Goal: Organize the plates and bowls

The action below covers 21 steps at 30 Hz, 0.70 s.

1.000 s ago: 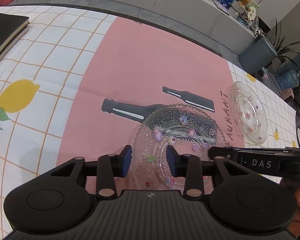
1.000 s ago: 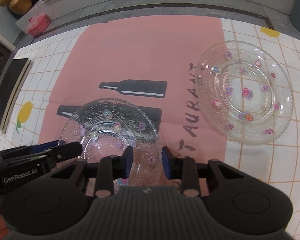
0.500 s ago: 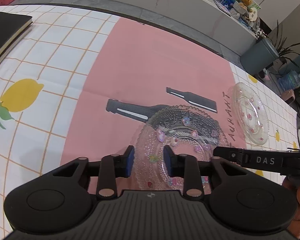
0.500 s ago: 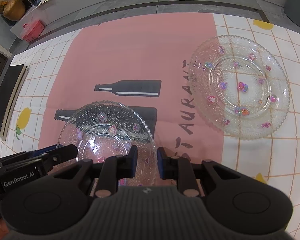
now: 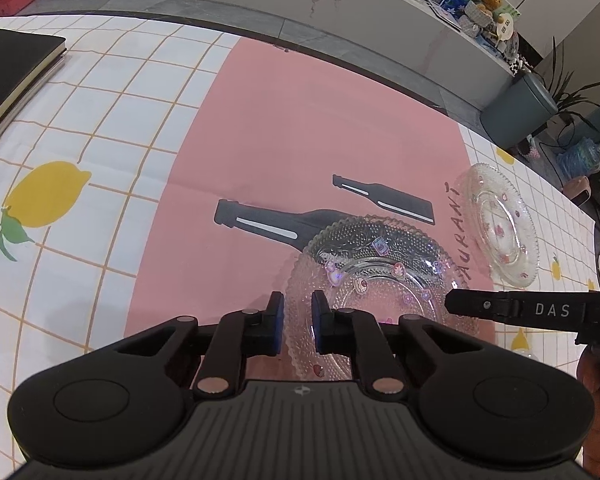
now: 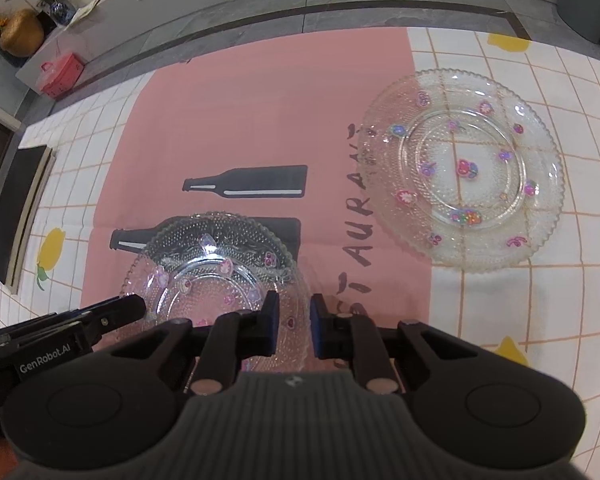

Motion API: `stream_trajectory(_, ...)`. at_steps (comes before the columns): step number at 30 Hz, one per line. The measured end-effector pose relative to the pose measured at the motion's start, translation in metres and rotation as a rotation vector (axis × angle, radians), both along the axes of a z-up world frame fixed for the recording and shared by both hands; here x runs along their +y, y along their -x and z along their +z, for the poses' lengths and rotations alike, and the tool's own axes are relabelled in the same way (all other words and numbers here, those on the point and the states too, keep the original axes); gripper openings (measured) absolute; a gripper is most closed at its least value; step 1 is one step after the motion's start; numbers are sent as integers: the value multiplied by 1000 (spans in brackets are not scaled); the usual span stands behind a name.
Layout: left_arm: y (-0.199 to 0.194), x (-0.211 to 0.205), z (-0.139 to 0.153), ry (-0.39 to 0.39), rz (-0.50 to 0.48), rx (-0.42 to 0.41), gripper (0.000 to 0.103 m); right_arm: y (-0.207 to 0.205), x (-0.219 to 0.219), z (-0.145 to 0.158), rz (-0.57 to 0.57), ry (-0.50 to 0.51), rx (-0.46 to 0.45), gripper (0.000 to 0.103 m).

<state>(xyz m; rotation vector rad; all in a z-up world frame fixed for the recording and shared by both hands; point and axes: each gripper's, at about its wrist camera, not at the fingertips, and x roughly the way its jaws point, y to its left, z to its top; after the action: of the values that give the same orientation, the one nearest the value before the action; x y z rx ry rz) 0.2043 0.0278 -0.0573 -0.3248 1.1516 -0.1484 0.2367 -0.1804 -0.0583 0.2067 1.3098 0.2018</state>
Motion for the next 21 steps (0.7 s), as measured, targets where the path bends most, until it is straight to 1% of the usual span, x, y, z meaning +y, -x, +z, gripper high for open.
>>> stream_trajectory(2,1,0,1,4,2,0,15,2,-3,3,1,-9,-5,11)
stream_trajectory(7,3,4,4,54,14,4,13,8,-15,13,-20,-39,-11,8)
stream_trajectory(21,14,-23,32,45,-21,-44,13,29,-41,45,-63,-42,-52,8)
